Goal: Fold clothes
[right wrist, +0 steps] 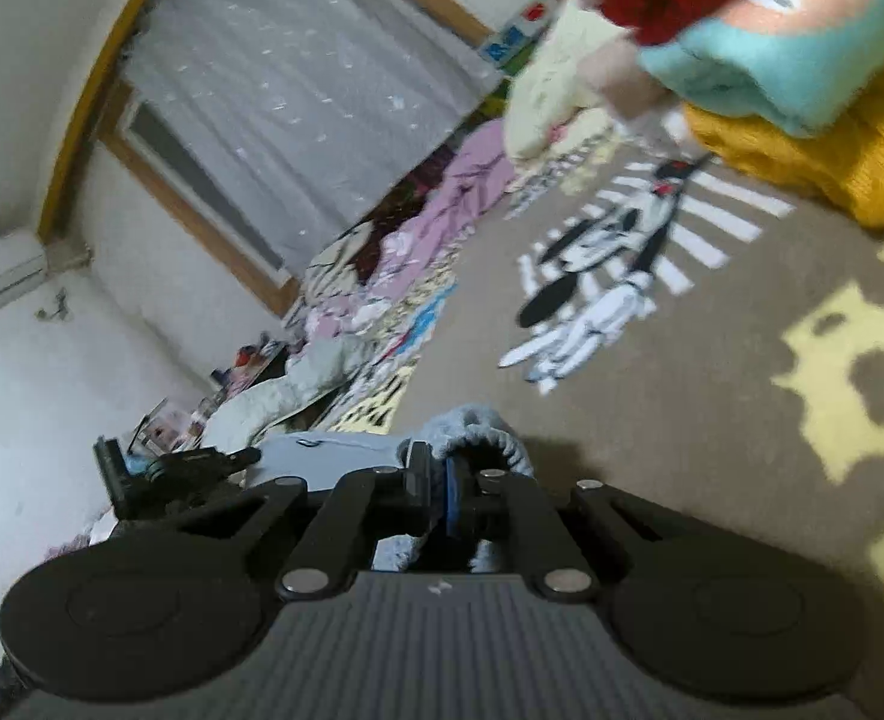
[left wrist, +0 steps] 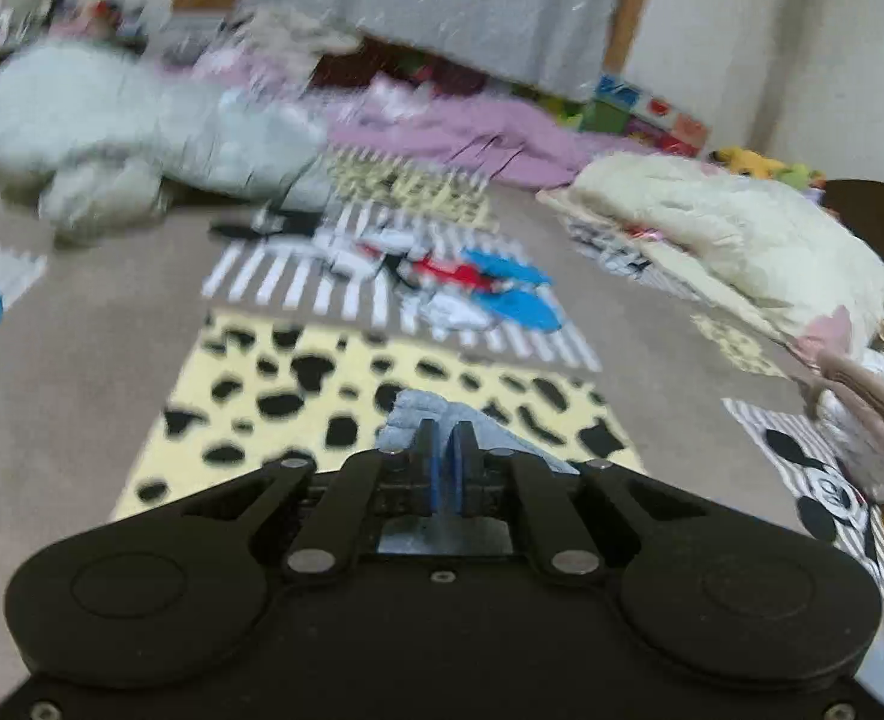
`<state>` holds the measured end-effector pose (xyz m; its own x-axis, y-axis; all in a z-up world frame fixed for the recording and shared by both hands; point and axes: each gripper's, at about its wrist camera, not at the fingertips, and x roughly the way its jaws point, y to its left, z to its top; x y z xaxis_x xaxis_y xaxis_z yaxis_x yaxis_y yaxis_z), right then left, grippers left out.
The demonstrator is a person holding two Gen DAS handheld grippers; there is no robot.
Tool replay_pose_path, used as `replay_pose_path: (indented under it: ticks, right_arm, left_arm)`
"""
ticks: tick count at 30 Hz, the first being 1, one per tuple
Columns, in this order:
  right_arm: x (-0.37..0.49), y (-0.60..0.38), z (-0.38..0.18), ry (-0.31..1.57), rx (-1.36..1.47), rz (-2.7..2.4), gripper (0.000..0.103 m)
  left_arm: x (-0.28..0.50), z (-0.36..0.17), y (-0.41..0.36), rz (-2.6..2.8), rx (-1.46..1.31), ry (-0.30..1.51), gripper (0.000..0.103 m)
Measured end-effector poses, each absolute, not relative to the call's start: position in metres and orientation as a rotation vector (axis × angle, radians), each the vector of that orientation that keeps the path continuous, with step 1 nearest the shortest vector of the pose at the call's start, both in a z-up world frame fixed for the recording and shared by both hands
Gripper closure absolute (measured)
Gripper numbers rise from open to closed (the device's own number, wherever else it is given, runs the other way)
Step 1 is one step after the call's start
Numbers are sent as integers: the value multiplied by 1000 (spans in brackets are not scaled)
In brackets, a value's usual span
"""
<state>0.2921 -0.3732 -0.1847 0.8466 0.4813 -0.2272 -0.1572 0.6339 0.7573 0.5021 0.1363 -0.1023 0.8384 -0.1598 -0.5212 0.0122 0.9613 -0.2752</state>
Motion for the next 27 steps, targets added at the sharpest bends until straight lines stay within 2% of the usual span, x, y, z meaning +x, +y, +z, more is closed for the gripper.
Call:
replay_pose_path:
  ticks: [4, 8, 12, 14, 18, 21, 23, 27]
  right_arm:
    - [302, -378, -199, 510, 846, 317, 97]
    - [307, -377, -206, 539, 840, 288, 98]
    - [308, -375, -207, 544, 834, 273, 98]
    - [306, -372, -205, 534, 815, 270, 98]
    - [306, -370, -205, 529, 810, 270, 98]
    - [302, -372, -202, 524, 812, 267, 98]
    - [302, -372, -202, 523, 813, 264, 98]
    - [302, -374, -202, 522, 812, 264, 98]
  left_arm:
    - [526, -129, 139, -51, -348, 626, 100]
    - [537, -134, 122, -23, -284, 656, 99]
    - [526, -119, 118, -24, -202, 669, 92]
    - [507, -105, 112, -6, -113, 638, 77]
    - [460, -90, 98, -90, -34, 608, 76]
    - [444, -110, 81, -206, 46, 671, 75]
    - [449, -139, 71, -148, 238, 719, 67]
    - [448, -117, 85, -166, 38, 660, 69]
